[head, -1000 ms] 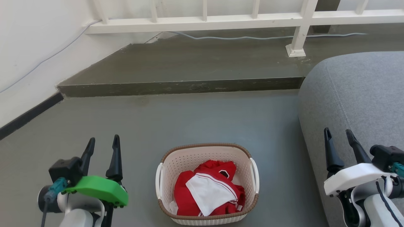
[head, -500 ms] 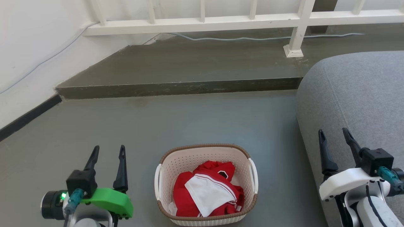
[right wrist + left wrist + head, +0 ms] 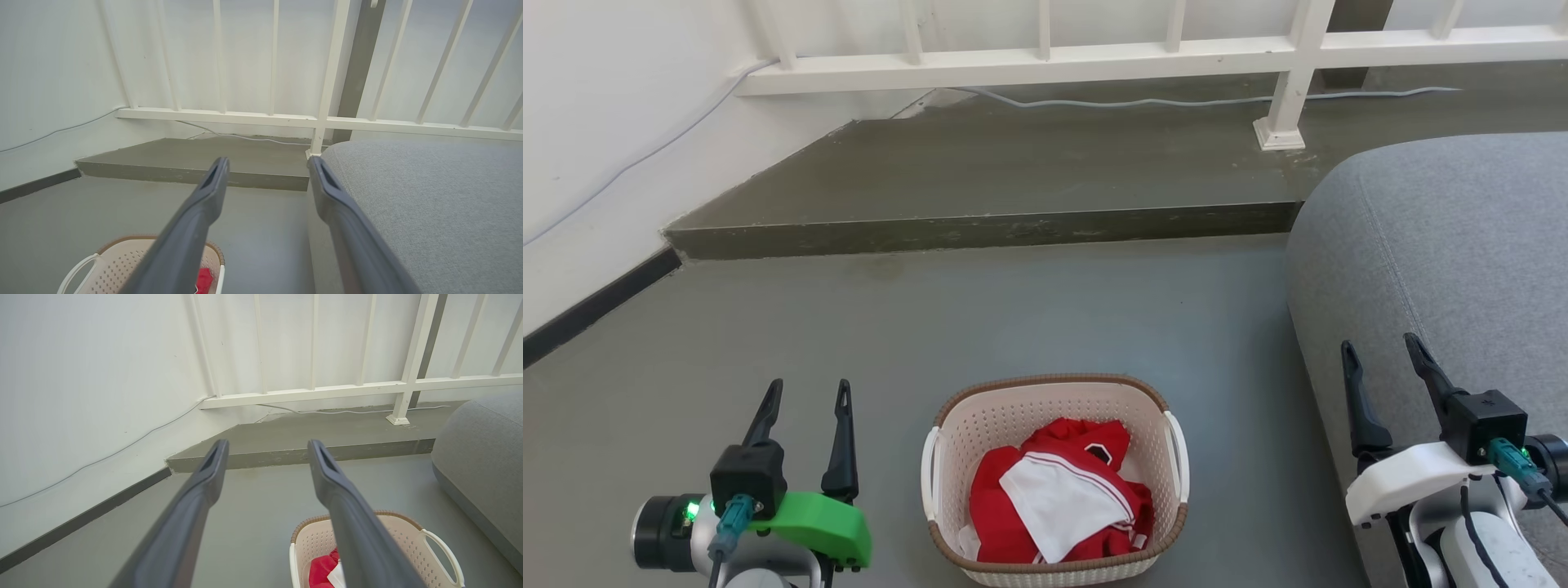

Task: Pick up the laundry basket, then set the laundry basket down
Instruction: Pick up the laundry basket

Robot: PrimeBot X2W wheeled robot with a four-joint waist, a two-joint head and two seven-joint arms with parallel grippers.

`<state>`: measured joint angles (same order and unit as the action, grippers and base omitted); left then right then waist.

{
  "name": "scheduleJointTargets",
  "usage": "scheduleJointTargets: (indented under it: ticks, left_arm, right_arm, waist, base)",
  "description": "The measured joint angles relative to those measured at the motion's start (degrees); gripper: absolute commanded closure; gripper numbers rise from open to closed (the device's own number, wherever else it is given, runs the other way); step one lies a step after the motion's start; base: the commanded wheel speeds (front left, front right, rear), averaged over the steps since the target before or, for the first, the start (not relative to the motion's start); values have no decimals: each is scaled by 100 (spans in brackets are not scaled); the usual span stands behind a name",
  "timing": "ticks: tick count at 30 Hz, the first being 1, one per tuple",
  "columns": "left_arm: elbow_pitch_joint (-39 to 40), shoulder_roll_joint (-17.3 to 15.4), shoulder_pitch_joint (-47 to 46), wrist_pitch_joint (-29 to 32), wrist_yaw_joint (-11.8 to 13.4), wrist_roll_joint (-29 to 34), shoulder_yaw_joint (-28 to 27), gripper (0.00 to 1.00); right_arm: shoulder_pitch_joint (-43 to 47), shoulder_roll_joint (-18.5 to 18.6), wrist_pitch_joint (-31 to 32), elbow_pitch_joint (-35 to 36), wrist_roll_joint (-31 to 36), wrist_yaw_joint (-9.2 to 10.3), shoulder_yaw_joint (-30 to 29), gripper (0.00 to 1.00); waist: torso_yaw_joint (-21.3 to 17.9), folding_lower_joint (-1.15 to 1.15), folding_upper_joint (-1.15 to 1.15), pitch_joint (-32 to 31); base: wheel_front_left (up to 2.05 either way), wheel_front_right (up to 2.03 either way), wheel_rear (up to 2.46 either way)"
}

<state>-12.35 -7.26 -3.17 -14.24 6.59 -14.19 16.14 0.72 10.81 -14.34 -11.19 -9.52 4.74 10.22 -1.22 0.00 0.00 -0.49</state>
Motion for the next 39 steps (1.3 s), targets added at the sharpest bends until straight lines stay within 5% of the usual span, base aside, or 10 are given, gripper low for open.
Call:
scheduleJointTargets:
  ticks: [39]
  left_arm:
    - [-9,96,-10,113,0,-16,48,0]
  right_arm:
    - [-39,-163,0,-158,-62,-127,-52,0]
  waist:
    - [-17,0,0,476]
  base:
    - [0,0,0]
